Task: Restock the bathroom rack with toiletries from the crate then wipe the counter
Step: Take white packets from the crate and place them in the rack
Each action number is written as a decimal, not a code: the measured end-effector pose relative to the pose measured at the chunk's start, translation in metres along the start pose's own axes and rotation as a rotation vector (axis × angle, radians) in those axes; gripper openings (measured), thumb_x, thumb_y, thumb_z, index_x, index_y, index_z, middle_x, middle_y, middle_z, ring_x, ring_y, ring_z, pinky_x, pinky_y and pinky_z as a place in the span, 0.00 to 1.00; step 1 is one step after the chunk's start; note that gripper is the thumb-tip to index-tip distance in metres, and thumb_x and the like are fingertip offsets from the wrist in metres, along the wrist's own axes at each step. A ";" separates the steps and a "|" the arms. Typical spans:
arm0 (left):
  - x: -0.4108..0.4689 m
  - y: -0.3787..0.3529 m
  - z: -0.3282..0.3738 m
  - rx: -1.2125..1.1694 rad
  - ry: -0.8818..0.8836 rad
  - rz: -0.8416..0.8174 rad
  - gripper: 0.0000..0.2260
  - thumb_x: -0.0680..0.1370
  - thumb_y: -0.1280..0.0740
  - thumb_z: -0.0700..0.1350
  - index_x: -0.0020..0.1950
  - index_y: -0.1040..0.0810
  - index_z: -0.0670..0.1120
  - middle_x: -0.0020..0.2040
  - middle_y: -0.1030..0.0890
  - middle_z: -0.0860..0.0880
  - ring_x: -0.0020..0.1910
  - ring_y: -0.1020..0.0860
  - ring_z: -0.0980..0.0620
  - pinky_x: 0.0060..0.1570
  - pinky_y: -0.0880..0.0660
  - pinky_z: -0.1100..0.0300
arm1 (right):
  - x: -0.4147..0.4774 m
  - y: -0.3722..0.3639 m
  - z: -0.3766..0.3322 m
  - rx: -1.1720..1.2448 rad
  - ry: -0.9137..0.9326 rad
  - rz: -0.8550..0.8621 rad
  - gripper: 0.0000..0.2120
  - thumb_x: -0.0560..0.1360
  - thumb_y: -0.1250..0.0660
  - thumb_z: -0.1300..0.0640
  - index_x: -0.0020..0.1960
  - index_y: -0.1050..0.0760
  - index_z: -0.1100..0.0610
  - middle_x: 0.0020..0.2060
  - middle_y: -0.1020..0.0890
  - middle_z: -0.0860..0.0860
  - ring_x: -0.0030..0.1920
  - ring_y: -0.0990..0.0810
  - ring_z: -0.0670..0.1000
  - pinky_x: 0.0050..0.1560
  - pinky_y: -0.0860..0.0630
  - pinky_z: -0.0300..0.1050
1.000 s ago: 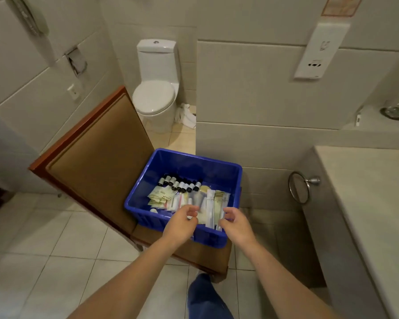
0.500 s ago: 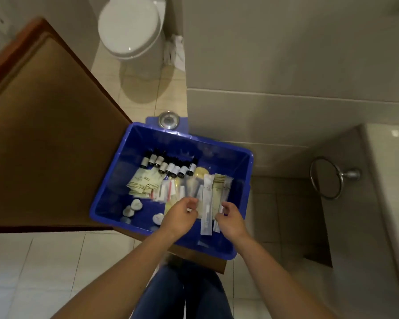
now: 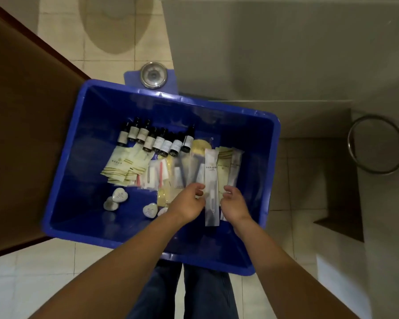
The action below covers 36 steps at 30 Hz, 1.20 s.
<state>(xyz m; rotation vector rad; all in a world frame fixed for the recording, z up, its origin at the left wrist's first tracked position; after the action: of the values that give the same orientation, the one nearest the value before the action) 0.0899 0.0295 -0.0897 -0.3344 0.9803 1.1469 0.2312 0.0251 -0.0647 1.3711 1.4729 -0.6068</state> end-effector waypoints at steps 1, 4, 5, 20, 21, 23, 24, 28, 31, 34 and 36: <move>0.005 -0.002 -0.002 0.000 0.005 -0.007 0.18 0.79 0.38 0.39 0.69 0.31 0.46 0.59 0.26 0.49 0.56 0.25 0.50 0.57 0.26 0.56 | 0.005 -0.002 0.000 0.009 -0.007 0.002 0.25 0.79 0.48 0.69 0.75 0.40 0.56 0.72 0.34 0.55 0.55 0.30 0.47 0.39 0.32 0.31; 0.018 -0.008 -0.007 -0.012 0.015 -0.014 0.19 0.79 0.38 0.38 0.70 0.32 0.45 0.59 0.26 0.48 0.56 0.26 0.51 0.59 0.27 0.57 | 0.018 -0.007 0.001 0.042 -0.027 0.015 0.24 0.80 0.47 0.68 0.75 0.40 0.57 0.73 0.35 0.55 0.53 0.32 0.45 0.32 0.32 0.26; 0.022 -0.010 -0.008 -0.019 0.019 -0.014 0.19 0.79 0.38 0.38 0.70 0.32 0.45 0.60 0.26 0.48 0.56 0.26 0.51 0.59 0.27 0.56 | 0.022 -0.007 0.002 0.054 -0.034 0.020 0.25 0.80 0.47 0.68 0.75 0.40 0.57 0.73 0.35 0.54 0.53 0.32 0.45 0.33 0.32 0.26; 0.037 -0.015 -0.019 -0.002 -0.018 0.006 0.16 0.78 0.37 0.39 0.66 0.28 0.43 0.51 0.22 0.50 0.51 0.24 0.52 0.57 0.26 0.58 | 0.039 -0.016 0.009 0.137 -0.030 0.096 0.20 0.74 0.46 0.73 0.51 0.20 0.55 0.51 0.17 0.55 0.43 0.22 0.49 0.47 0.21 0.44; 0.037 -0.015 -0.018 -0.008 -0.028 0.001 0.13 0.78 0.36 0.39 0.63 0.25 0.44 0.49 0.21 0.49 0.50 0.22 0.51 0.55 0.25 0.57 | 0.038 -0.016 0.009 0.154 -0.029 0.097 0.20 0.73 0.46 0.73 0.48 0.20 0.55 0.50 0.16 0.56 0.44 0.20 0.50 0.46 0.21 0.45; 0.037 -0.016 -0.016 -0.004 -0.046 0.002 0.07 0.78 0.35 0.42 0.56 0.22 0.45 0.45 0.19 0.49 0.46 0.21 0.50 0.46 0.24 0.60 | 0.037 -0.016 0.011 0.189 -0.039 0.102 0.18 0.74 0.44 0.72 0.50 0.18 0.59 0.49 0.16 0.56 0.48 0.18 0.53 0.48 0.19 0.46; 0.037 -0.015 -0.014 -0.007 -0.051 0.010 0.06 0.78 0.34 0.43 0.54 0.22 0.45 0.43 0.19 0.50 0.44 0.21 0.51 0.43 0.26 0.62 | 0.036 -0.015 0.012 0.199 -0.046 0.108 0.17 0.74 0.43 0.71 0.52 0.18 0.60 0.49 0.16 0.55 0.49 0.18 0.54 0.50 0.19 0.47; 0.037 -0.015 -0.007 -0.099 -0.030 0.043 0.10 0.77 0.32 0.44 0.57 0.24 0.42 0.48 0.19 0.49 0.47 0.21 0.51 0.47 0.25 0.61 | 0.031 -0.014 0.009 0.249 -0.032 0.099 0.15 0.74 0.41 0.70 0.49 0.18 0.59 0.46 0.15 0.56 0.45 0.17 0.53 0.44 0.19 0.44; 0.037 -0.014 -0.001 -0.128 -0.030 0.060 0.11 0.78 0.33 0.41 0.59 0.26 0.42 0.51 0.20 0.48 0.49 0.21 0.51 0.49 0.24 0.59 | 0.028 -0.013 0.003 0.265 0.004 0.112 0.15 0.74 0.41 0.71 0.44 0.18 0.56 0.45 0.16 0.55 0.43 0.19 0.52 0.42 0.20 0.42; 0.040 -0.008 0.001 -0.108 -0.049 0.108 0.08 0.78 0.34 0.41 0.56 0.30 0.45 0.47 0.23 0.51 0.43 0.24 0.56 0.39 0.29 0.65 | 0.027 -0.001 0.000 0.232 0.051 0.288 0.15 0.76 0.42 0.69 0.53 0.21 0.55 0.58 0.22 0.55 0.51 0.21 0.51 0.43 0.22 0.38; 0.042 -0.006 -0.001 -0.116 -0.040 0.118 0.09 0.79 0.35 0.40 0.57 0.31 0.45 0.49 0.23 0.48 0.44 0.23 0.53 0.40 0.28 0.63 | 0.028 0.003 0.000 0.218 0.076 0.353 0.19 0.76 0.42 0.68 0.64 0.27 0.55 0.66 0.29 0.54 0.62 0.25 0.54 0.57 0.23 0.47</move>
<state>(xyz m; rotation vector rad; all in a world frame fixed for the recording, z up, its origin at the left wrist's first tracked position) 0.0977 0.0523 -0.1250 -0.3494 0.9101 1.3168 0.2376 0.0378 -0.0885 1.7926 1.2062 -0.5017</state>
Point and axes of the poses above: each hand's wrist, its own x-axis towards the middle knuckle, its own y-axis out of the back of the hand, z = x × y, the point moved 7 cm from there along x, towards the middle knuckle
